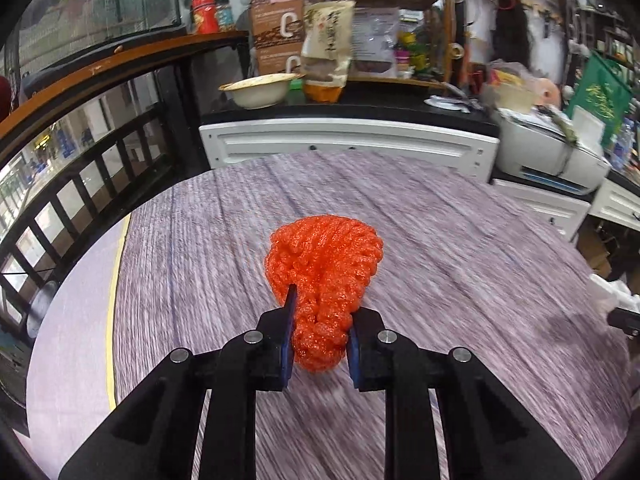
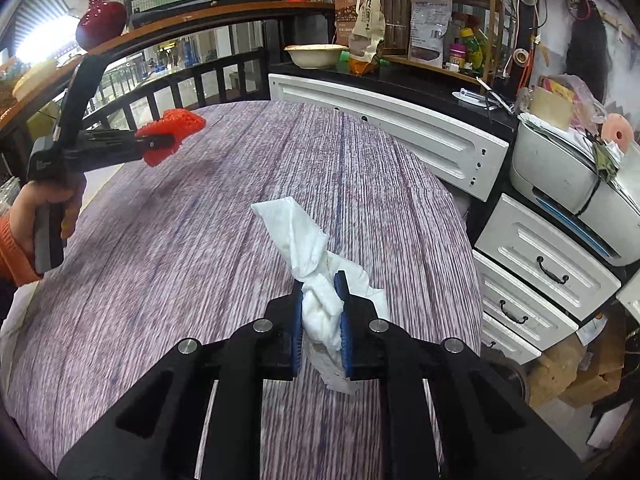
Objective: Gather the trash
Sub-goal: 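Carry the tissue over the bin and open the right gripper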
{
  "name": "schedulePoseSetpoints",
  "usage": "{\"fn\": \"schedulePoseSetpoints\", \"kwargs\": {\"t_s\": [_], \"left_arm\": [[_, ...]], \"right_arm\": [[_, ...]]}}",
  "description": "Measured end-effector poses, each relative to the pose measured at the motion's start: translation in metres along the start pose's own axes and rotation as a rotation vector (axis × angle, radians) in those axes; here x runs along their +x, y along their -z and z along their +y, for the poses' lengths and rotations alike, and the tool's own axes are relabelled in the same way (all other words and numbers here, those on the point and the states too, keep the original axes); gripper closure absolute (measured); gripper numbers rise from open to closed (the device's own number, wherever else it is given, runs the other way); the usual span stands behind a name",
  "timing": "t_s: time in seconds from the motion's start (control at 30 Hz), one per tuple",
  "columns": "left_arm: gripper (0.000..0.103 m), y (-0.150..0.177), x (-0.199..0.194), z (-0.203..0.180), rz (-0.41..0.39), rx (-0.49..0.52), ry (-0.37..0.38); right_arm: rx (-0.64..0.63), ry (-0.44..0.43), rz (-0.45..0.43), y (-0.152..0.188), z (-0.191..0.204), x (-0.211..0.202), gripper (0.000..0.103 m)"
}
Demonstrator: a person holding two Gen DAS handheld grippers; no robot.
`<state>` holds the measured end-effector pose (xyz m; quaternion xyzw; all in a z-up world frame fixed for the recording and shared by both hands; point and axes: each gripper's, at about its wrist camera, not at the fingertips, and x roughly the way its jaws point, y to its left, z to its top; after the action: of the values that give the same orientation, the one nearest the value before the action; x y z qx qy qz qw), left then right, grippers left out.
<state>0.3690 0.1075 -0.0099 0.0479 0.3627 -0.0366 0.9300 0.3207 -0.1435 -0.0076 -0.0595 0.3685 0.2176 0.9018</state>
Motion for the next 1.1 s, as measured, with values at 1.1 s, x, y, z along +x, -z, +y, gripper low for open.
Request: {"fn": "schedulePoseSetpoints", "kwargs": {"t_s": [1.1], "left_arm": [[0.082,0.110,-0.145,-0.152,-0.128,0.042,0.180]], "right_arm": [[0.162,0.027,-0.104,0.141,-0.018,-0.118,0.088]]}}
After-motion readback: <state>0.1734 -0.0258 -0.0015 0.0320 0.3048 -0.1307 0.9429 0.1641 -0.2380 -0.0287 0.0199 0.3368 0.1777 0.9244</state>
